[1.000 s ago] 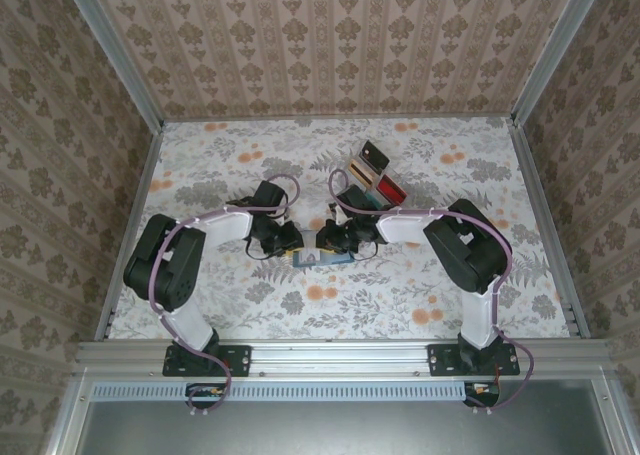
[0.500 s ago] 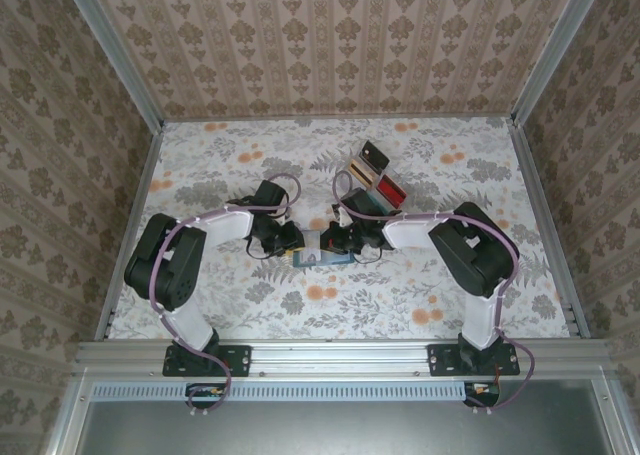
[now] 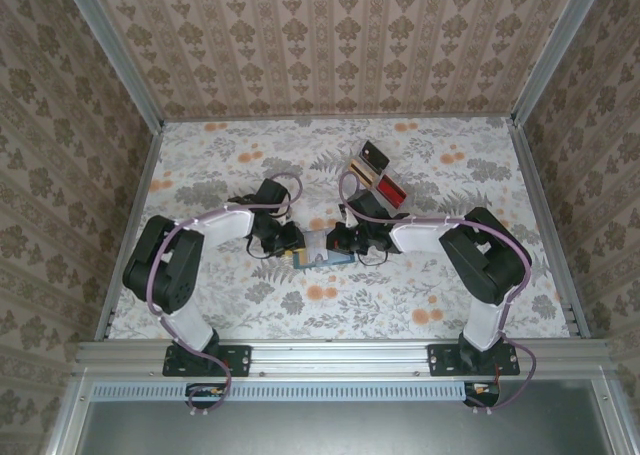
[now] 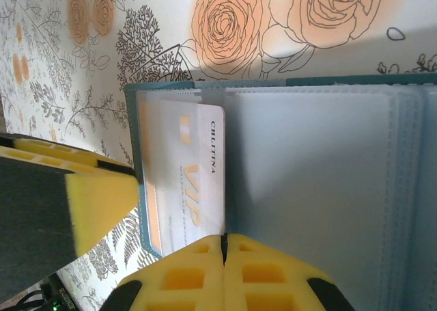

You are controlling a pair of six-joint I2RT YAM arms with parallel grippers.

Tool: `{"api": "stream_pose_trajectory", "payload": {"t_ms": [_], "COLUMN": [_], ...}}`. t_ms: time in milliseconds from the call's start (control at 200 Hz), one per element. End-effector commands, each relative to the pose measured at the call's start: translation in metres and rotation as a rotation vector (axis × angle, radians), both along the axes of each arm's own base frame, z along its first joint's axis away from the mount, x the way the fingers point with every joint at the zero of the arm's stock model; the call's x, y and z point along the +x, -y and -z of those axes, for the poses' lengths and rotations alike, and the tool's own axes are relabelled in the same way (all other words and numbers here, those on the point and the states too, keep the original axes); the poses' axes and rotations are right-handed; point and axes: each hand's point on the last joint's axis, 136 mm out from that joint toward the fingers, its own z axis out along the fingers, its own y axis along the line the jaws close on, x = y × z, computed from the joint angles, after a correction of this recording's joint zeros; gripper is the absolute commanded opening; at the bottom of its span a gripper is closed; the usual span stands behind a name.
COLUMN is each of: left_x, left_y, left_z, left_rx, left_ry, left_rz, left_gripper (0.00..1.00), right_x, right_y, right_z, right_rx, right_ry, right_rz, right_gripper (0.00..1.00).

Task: Take the credit cards out of the card holder

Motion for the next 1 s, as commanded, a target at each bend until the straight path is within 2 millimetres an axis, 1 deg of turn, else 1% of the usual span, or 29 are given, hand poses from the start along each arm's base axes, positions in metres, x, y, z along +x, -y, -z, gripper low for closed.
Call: {"api": "stream_pose_trajectory", "payload": {"t_ms": [0, 70, 155, 265, 390, 455, 565, 705, 860, 920, 995], "left_x": [0.005, 0.005, 0.006, 0.005, 0.002, -0.001, -0.007, -0.015, -0.019, -0.02, -0.019], "left_y": [0.002, 0.006, 0.013, 0.021, 0.025, 0.024, 0.016, 0.009, 0.006, 0.006, 0.005], "left_z": [-0.024, -0.027, -0.027, -0.016, -0.003, 0.003, 0.015, 0.026, 0.033, 0.034, 0.033], "left_rx": [-0.004, -0.026, -0.056, -0.071, -0.064, -0.049, -0.004, 0.026, 0.036, 0.041, 0.046], "left_ry": [0.052, 0.062, 0.061, 0.029, -0.006, -0.023, -0.047, -0.072, -0.086, -0.087, -0.085], "left_rz": [0.014, 0.021, 0.026, 0.034, 0.047, 0.053, 0.054, 0.059, 0.059, 0.061, 0.064], "left_gripper": [0.23, 0.22, 0.21, 0.19, 0.18, 0.18, 0.17, 0.17, 0.17, 0.17, 0.17], "right_x": [0.002, 0.001, -0.002, -0.003, -0.003, -0.004, -0.006, -0.006, -0.005, -0.004, -0.001], "right_y": [0.004, 0.004, 0.005, 0.004, 0.005, 0.005, 0.003, -0.001, -0.007, -0.007, -0.003], "right_z": [0.005, 0.007, 0.011, 0.014, 0.018, 0.02, 0.019, 0.018, 0.018, 0.016, 0.014], "right_rx": [-0.03, -0.031, -0.041, -0.041, -0.045, -0.045, -0.039, -0.026, 0.005, 0.016, 0.005], "right_ry": [0.0, -0.011, -0.037, -0.052, -0.07, -0.078, -0.083, -0.093, -0.103, -0.097, -0.079], "right_rz": [0.003, -0.006, -0.007, -0.01, -0.011, -0.014, -0.026, -0.048, -0.064, -0.061, -0.042], "right_gripper": [0.0, 0.01, 0.07, 0.1, 0.12, 0.15, 0.23, 0.26, 0.24, 0.22, 0.15]}}
